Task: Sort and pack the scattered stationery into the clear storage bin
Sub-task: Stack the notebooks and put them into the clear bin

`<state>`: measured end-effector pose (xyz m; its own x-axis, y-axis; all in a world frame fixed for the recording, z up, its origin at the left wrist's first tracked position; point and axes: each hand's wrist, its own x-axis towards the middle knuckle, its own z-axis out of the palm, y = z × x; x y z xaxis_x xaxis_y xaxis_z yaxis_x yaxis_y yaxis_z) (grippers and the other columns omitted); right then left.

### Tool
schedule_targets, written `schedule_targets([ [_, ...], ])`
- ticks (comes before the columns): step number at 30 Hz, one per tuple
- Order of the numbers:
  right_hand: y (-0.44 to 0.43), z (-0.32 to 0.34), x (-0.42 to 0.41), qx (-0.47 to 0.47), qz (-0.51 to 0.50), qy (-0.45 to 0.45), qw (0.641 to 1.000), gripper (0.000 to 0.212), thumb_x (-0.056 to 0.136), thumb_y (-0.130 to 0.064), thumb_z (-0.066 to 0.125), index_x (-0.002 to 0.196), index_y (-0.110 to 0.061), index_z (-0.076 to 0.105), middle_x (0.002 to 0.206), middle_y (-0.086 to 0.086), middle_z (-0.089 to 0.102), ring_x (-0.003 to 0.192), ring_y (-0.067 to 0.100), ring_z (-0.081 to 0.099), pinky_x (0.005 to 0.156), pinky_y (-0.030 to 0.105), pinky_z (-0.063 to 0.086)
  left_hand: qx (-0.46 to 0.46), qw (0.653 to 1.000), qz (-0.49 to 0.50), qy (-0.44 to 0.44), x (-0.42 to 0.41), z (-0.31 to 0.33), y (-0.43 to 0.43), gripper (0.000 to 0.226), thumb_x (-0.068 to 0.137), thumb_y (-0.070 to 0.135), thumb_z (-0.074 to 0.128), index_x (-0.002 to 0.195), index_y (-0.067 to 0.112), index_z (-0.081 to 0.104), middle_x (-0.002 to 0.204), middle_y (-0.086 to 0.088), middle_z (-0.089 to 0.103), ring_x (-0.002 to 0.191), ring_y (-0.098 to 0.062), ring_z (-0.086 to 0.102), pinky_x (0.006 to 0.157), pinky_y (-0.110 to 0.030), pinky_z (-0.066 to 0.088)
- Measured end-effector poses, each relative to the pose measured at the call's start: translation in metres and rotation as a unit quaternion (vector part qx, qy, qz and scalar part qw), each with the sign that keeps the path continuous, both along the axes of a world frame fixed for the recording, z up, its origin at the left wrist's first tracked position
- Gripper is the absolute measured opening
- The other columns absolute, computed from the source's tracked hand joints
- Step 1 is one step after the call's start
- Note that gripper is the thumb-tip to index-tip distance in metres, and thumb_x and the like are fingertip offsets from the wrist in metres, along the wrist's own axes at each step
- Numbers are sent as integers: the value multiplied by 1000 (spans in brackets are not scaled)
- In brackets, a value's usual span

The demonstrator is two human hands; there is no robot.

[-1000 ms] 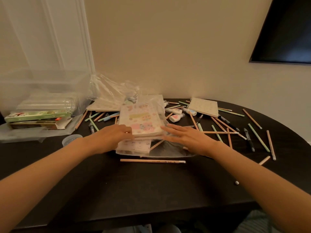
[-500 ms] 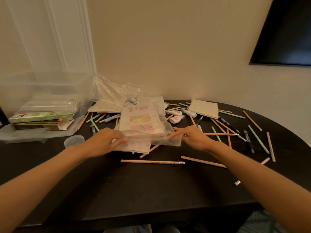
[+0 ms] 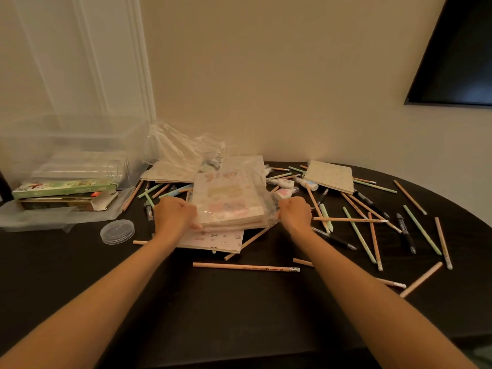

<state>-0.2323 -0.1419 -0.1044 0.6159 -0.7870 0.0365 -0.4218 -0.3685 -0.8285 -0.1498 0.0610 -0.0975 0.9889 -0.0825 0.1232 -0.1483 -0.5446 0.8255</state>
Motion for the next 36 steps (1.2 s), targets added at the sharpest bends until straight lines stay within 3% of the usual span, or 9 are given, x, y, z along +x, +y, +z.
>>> schedule_targets([
  [7, 4, 10, 14, 44, -57, 46, 996, 35, 97, -27, 46, 120, -2, 54, 119, 14, 59, 109, 27, 56, 82, 31, 43, 230, 971, -69, 23, 12, 21, -10, 15, 86, 11, 54, 78, 0, 59, 73, -11, 60, 74, -30, 58, 71, -34, 50],
  [11, 1, 14, 15, 101, -26, 33, 994, 34, 95, -24, 48, 120, -2, 52, 120, 14, 59, 108, 29, 58, 86, 34, 49, 319, 946, -54, -6, 13, 21, -21, 39, 92, 24, 52, 123, 1, 45, 120, -17, 53, 111, -35, 52, 84, -39, 43],
  [13, 0, 17, 14, 129, -38, 35, 990, 34, 94, -25, 50, 120, -3, 50, 116, 13, 60, 104, 28, 60, 88, 33, 50, 326, 943, -57, 23, 17, 18, -23, 52, 95, 29, 48, 134, -2, 33, 126, -18, 51, 115, -36, 51, 88, -40, 43],
  [18, -2, 20, 15, 263, -71, -20, 962, 16, 91, -10, 50, 108, -8, 48, 86, 11, 56, 79, 26, 64, 81, 38, 57, 203, 966, -98, 126, 32, 14, -30, 42, 101, 25, 30, 113, -7, 53, 121, -28, 52, 105, -37, 53, 86, -40, 43],
  [20, -3, 22, 13, 300, -81, -43, 950, 19, 90, -6, 50, 109, -11, 47, 79, 9, 50, 72, 24, 59, 79, 39, 58, 68, 972, -103, 200, 33, 15, -34, 44, 101, 32, 32, 121, -4, 47, 123, -22, 50, 98, -32, 51, 75, -34, 43],
  [24, -5, 29, 12, 312, -93, -57, 944, 36, 87, -3, 51, 123, -6, 46, 91, 12, 56, 88, 26, 62, 81, 39, 57, -191, 920, -105, 326, 32, 18, -31, 58, 91, 34, 59, 135, 2, 38, 119, -17, 55, 71, -30, 63, 36, -31, 50],
  [30, -6, 44, 5, 299, -112, -125, 940, 46, 91, -5, 48, 136, -9, 39, 99, 10, 54, 79, 20, 59, 75, 33, 57, -267, 914, -120, 282, 17, 33, -29, 28, 94, 21, 55, 109, -2, 54, 62, -11, 65, 37, -20, 60, 32, -32, 49],
  [33, -6, 46, -3, 289, -126, -172, 933, 47, 88, -4, 52, 134, -9, 43, 116, 11, 57, 72, 15, 57, 47, 21, 47, -286, 925, -110, 224, 7, 40, -27, 36, 91, 25, 59, 108, -6, 59, 90, -15, 70, 66, -25, 69, 59, -43, 59],
  [36, -4, 52, -12, 294, -125, -218, 922, 42, 87, -4, 54, 129, -6, 49, 120, 12, 58, 93, 21, 63, 50, 19, 49, -341, 915, -110, 187, -9, 55, -25, 27, 91, 22, 60, 96, -4, 62, 82, -13, 68, 53, -24, 67, 45, -39, 56],
])
